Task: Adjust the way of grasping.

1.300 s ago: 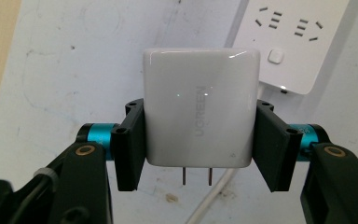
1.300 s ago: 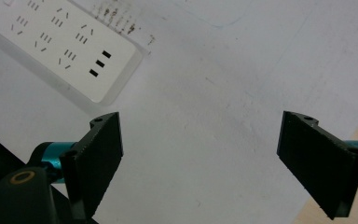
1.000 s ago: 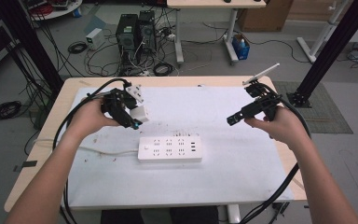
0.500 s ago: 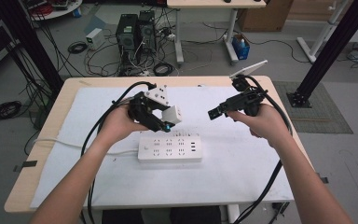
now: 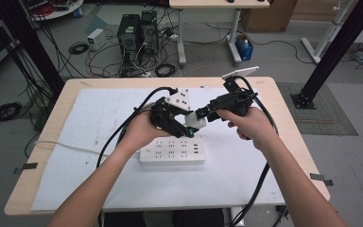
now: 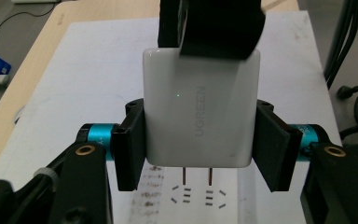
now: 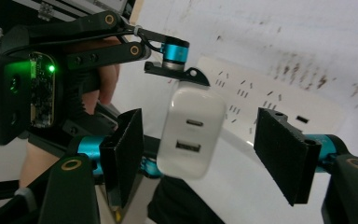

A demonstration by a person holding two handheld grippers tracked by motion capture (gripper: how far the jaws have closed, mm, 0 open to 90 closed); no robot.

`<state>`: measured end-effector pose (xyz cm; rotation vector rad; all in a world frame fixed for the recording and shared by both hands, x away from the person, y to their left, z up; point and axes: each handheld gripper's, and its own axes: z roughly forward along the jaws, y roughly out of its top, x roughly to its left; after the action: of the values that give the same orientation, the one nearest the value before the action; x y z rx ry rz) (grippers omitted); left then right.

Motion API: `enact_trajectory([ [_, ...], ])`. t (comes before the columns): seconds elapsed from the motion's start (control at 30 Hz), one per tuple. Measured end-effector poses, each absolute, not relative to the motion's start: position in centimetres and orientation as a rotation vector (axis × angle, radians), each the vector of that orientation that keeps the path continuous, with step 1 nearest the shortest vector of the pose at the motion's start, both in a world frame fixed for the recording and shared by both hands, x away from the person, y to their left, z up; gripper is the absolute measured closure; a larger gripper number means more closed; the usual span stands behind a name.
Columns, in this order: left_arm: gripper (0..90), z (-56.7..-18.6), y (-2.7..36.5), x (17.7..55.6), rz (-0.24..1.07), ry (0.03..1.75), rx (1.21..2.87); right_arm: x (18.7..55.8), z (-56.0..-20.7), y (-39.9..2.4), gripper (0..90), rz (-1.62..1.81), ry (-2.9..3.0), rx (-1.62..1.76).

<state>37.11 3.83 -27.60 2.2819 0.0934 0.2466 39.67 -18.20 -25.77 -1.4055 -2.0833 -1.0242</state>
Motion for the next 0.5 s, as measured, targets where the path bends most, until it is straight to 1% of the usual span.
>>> enact_trajectory([
  [0.07,42.3,-27.6,3.6,37.1,0.247,0.088,2.280,39.8,-26.2,-17.9,35.2,-1.010,-2.056,-1.399],
  [0.1,42.4,-27.6,3.5,37.2,0.242,0.085,2.282,39.8,-26.4,-17.8,38.5,-1.007,-2.050,-1.400],
  [0.17,42.4,-27.7,3.4,37.1,0.248,0.080,2.284,39.8,-26.7,-17.6,46.6,-1.005,-2.035,-1.393],
  [0.2,42.4,-27.7,3.3,37.1,0.254,0.078,2.285,39.9,-26.8,-17.5,53.7,-1.004,-2.028,-1.384],
  [0.23,42.3,-27.7,3.4,37.1,0.260,0.070,2.298,39.9,-26.9,-17.5,57.0,-0.997,-2.036,-1.391],
  [0.33,42.0,-27.7,3.3,37.0,0.301,0.071,2.299,40.1,-27.3,-17.7,61.4,-1.007,-2.008,-1.392],
  [0.37,41.4,-27.7,3.4,37.0,0.296,0.081,2.296,40.1,-27.3,-17.7,62.3,-1.014,-1.997,-1.388],
  [0.43,32.6,-27.6,3.5,37.0,0.332,0.101,2.309,40.1,-27.3,-17.7,62.3,-1.012,-2.020,-1.391],
  [0.5,27.9,-27.5,3.9,36.9,0.345,0.120,2.342,40.1,-27.2,-17.9,62.3,-1.017,-2.027,-1.388],
])
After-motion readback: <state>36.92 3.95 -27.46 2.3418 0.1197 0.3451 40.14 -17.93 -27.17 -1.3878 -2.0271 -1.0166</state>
